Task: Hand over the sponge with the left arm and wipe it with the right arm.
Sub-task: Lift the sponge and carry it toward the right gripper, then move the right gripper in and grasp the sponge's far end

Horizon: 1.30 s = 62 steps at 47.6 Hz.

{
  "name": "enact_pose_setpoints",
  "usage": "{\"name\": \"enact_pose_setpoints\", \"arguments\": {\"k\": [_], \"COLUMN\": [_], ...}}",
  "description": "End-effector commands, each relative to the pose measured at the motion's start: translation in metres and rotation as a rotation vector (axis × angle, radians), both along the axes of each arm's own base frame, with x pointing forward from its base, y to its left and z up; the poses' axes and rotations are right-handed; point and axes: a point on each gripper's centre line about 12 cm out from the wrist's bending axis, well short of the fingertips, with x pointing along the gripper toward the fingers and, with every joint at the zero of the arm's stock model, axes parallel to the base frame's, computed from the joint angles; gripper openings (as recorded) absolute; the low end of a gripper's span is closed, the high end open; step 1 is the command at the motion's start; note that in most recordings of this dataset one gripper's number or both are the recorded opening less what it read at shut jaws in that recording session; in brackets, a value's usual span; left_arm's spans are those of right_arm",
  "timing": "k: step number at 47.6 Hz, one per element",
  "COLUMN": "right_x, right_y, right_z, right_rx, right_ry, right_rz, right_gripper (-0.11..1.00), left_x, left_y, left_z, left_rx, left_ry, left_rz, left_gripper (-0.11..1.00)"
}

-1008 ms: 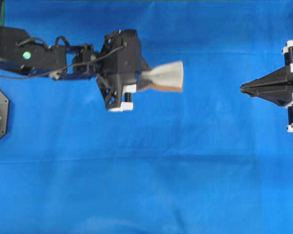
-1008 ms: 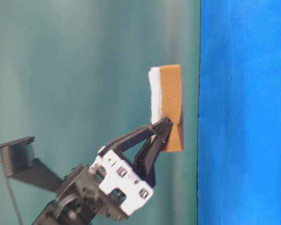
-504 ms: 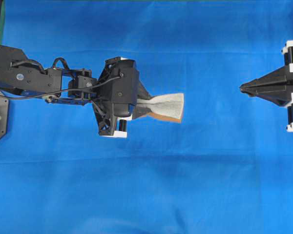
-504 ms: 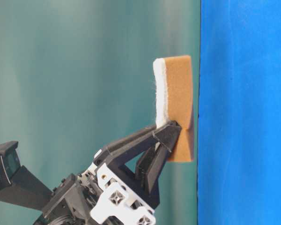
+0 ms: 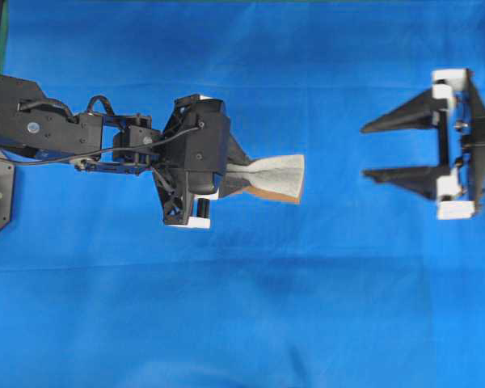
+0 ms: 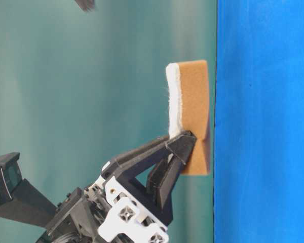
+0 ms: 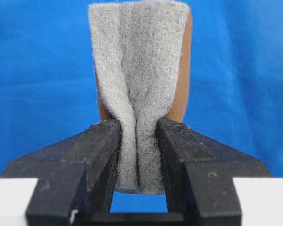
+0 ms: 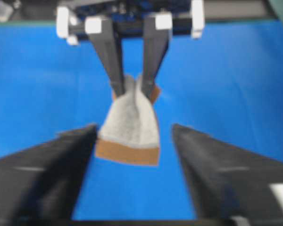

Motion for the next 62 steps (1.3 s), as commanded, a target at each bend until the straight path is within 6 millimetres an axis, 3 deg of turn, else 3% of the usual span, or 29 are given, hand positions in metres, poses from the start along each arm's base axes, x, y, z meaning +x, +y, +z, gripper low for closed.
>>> {"name": "enact_pose_setpoints", "arguments": {"k": [1, 40, 62], "right_x": [0.012, 0.104, 0.124], "right_y": [0.0, -0.001, -0.002], "right_z": [0.01, -0.031, -0.057], "right_rx": [0.006, 0.054, 0.056], "right_ry": [-0.011, 0.273, 0.384], "right_rz": [0.0, -0.012, -0.016], "right_gripper": [0.74, 0.74, 0.74], "left_x": [0.001, 0.001, 0.001], "left_y": [-0.001, -0.001, -0.001], "left_z": [0.013, 0.013, 0.013], "left_rx": [0.002, 0.031, 0.04], "left_ry": [-0.037, -0.037, -0.036], "left_rz": [-0.004, -0.021, -0.027], "left_gripper": [0.22, 0.22, 0.22]}}
